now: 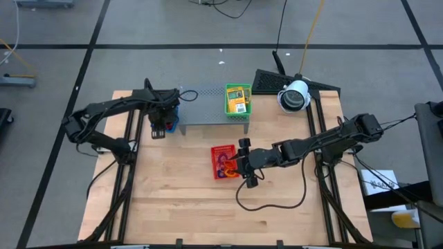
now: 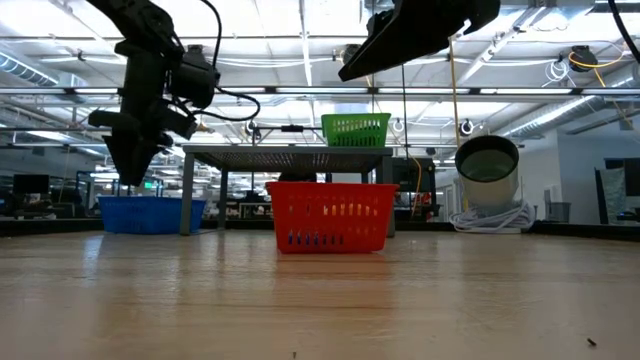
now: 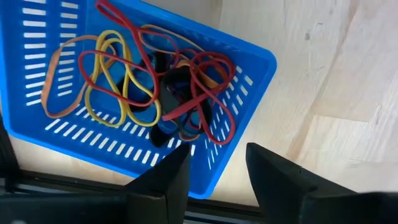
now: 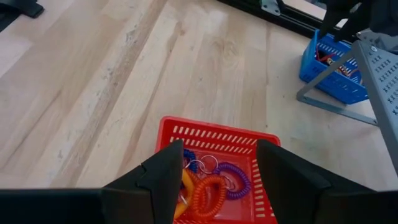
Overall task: Pick & Place Office Desk Supplies
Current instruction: Put the blue basket on the shelf
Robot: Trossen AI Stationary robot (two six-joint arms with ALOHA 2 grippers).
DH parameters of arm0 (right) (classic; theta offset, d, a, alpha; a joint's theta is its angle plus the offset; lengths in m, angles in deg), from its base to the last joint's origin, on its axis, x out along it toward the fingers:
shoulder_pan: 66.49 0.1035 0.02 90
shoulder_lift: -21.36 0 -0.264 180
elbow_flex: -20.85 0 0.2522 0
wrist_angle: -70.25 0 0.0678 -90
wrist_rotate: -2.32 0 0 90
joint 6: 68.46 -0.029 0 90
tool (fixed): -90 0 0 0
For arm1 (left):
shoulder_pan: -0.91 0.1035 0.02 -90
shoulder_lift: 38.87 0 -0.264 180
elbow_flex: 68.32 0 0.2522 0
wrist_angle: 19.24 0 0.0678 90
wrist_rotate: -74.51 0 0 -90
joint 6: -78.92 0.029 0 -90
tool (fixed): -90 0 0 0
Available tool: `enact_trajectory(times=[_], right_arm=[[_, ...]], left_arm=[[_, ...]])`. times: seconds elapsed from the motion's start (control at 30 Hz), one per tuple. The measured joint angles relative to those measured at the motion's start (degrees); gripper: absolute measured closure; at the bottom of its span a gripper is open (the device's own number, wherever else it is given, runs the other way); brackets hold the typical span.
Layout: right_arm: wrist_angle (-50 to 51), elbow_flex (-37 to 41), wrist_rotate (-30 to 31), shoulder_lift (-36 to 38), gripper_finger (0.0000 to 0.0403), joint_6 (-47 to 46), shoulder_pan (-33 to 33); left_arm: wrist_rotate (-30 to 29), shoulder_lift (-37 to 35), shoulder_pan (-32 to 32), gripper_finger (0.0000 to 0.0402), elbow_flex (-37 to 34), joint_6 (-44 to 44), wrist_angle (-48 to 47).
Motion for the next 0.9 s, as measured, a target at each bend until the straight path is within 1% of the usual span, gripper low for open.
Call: enact_trajectory(times=[0.27,0.53,0.7,0.8,0.9], right_arm=[[0.86,0.01,-0.02,0.0,0.0206,0.01,0.0],[0.87,0.02,-0.02,0.0,0.0206,0.03,0.07],[0.87,0.02,-0.02,0.0,0.0206,0.03,0.07],[0.87,0.02,-0.02,0.0,0.0206,0.03,0.07],[0.87,0.02,-0.02,0.0,0.0206,0.03,0.08]], left_arm=[[-0.03,-0.04,2.0,0.0236,-0.03,1.75,0.34],[-0.9,-0.04,4.05,0.0236,-5.69,3.92,3.04],[-1.03,-0.04,4.25,0.0236,-6.6,4.28,3.79],[0.22,-0.04,4.25,0.0236,-6.6,4.21,3.9],[2.86,-0.04,4.22,0.0236,-6.6,4.1,5.03]])
